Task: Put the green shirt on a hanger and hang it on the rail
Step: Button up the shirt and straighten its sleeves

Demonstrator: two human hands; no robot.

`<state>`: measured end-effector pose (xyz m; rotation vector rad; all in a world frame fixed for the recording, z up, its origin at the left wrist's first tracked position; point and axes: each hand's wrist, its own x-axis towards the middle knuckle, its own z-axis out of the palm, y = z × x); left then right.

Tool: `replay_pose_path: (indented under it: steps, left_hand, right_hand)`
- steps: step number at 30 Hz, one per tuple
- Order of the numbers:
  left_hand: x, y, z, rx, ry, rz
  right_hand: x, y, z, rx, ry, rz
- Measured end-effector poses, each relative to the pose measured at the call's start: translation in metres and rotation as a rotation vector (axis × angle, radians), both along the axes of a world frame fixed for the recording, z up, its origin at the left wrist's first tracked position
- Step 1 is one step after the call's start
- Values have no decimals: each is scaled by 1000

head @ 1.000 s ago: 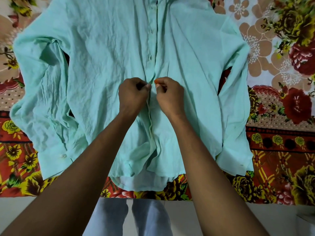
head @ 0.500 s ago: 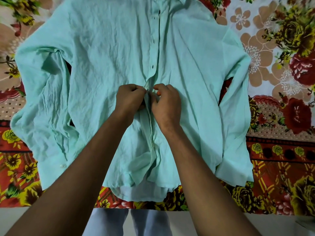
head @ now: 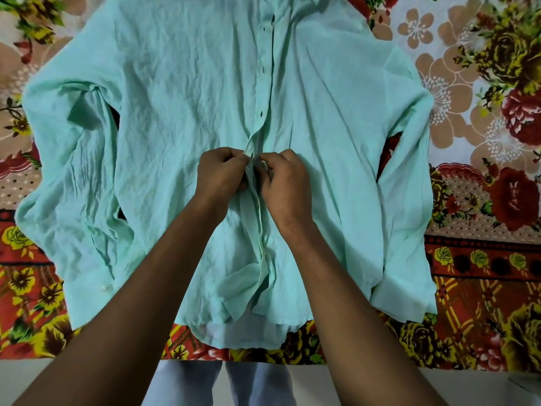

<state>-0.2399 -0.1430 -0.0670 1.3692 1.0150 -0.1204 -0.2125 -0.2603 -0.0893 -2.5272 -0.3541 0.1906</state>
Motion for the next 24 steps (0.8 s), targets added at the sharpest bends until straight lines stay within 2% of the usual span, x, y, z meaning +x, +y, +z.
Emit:
replay_pose_path:
  steps: [3, 6, 9, 12, 20, 24]
  left_hand:
    - [1, 0, 2, -17, 0, 6]
    - [3, -1, 3, -27, -4, -16]
    - [3, -3, 2, -4, -11, -32]
    - [0, -5, 1, 35, -29, -59]
    - [-5, -11, 2, 107, -96, -89]
    - [-3, -8, 8, 54, -85, -69]
  right_hand:
    - [1, 3, 0, -12, -58, -57]
    - [3, 1, 2, 148, -25, -158]
    - [5, -2, 7, 362, 105, -247]
    - [7, -3, 10, 476, 284, -304]
    - [12, -7, 10, 593, 387, -348]
    - [17, -11, 10, 587, 399, -318]
